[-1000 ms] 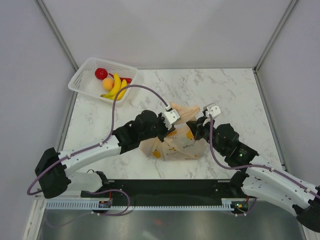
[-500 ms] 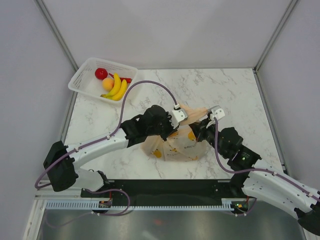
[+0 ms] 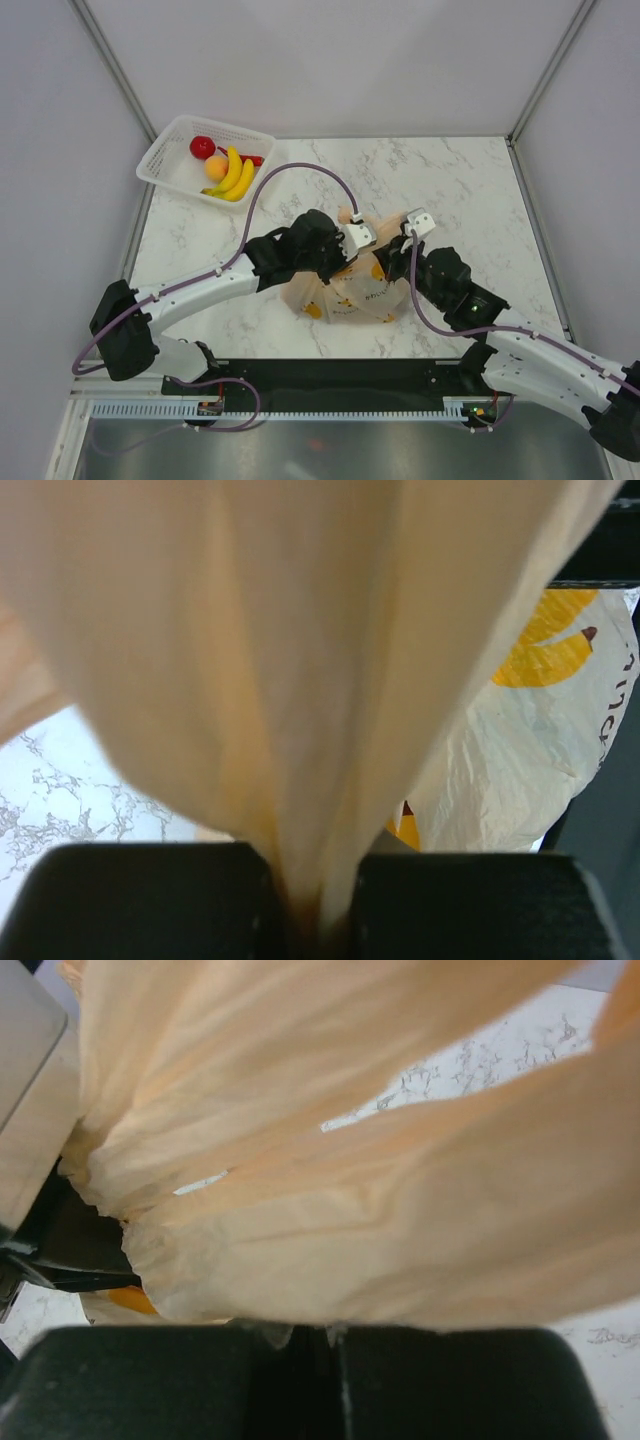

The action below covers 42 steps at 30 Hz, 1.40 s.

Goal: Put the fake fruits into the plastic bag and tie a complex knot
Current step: Tie the plastic bag at the center of the board.

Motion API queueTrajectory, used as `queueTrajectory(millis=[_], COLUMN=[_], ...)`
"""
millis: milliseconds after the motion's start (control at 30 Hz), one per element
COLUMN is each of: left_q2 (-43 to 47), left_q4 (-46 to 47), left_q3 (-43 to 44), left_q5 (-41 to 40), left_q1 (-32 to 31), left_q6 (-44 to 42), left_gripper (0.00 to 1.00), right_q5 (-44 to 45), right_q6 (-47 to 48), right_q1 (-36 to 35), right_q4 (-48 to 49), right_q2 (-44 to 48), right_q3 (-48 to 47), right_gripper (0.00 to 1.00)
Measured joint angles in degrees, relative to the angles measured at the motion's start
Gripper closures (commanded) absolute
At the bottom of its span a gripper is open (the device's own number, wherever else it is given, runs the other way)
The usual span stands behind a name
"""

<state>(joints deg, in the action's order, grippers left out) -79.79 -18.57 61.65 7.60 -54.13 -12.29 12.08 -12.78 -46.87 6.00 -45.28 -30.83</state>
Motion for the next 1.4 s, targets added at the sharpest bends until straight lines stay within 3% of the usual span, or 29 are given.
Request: queueTrajectory(millis=[167, 367, 600, 1000, 1267, 1400], left_q2=[0.0, -0.4, -0.4, -0.4, -0.4, -0.4], left_q4=[-1.9, -2.9, -3.4, -3.9, -4.0, -4.0], left_q3=[0.0, 0.0, 0.4, 0.6, 0.6, 0.6], left_q5=[-0.1, -0.6, -1.7, -1.5, -1.4, -1.4], left_q1=[0.0, 0.0, 0.1, 0.1, 0.1, 0.1], left_q6=[-0.6, -0.7, -0.7, -0.7, -0.7, -0.7], left_gripper=[0.98, 0.98, 0.98, 0.98, 0.98, 0.98], right_q5=[-2.2, -6.6, -9.2, -14.1, -16.4, -16.2], right_q6=[0.9, 1.9, 2.6, 2.8, 2.8, 2.7], right_q1=[0.3, 0.6, 0.7, 0.8, 0.8, 0.8], right_q4=[0.5, 2.3, 3.5, 3.8, 7.5, 10.6], right_q2=[-2.8, -2.1, 2.8, 3.3, 4.4, 4.6], right_q3=[-0.8, -0.8, 0.9, 2.4, 3.7, 4.8], right_gripper=[1.0, 0.9, 0.61, 0.37, 0.38, 0.5])
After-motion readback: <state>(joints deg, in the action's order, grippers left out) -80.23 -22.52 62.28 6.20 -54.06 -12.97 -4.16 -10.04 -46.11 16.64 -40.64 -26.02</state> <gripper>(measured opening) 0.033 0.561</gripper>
